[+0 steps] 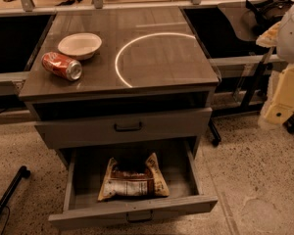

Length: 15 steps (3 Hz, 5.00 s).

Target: Pick brown chip bag from middle drawer and place on counter

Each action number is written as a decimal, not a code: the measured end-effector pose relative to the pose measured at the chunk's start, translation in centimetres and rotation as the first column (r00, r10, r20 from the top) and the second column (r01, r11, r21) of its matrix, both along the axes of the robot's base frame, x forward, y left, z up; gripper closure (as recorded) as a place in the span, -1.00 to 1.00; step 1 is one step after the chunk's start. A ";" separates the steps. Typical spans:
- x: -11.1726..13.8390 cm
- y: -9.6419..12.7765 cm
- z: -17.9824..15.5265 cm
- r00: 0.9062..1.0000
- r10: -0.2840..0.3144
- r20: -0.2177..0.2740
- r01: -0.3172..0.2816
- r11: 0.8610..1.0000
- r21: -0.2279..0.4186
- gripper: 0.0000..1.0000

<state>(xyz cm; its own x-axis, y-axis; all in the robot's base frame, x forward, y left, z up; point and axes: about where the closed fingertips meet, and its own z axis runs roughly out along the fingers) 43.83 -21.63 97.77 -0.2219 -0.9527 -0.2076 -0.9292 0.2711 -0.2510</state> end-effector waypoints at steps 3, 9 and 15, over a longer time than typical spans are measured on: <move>-0.3 1.1 -2.8 0.999 0.026 -0.027 -0.025 0.999 0.037 -1.00; 0.6 8.8 -17.8 0.993 0.071 -0.092 -0.039 0.949 0.312 -1.00; 2.8 18.5 -33.3 0.981 0.123 -0.147 -0.054 0.912 0.406 -1.00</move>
Offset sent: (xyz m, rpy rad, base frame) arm -0.0078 0.0058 -0.0267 0.0420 0.0835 0.0531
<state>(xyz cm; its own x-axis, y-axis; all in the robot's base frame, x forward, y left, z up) 46.66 -3.11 64.48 -0.2047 -0.8152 -0.5418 -0.9728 0.2307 0.0204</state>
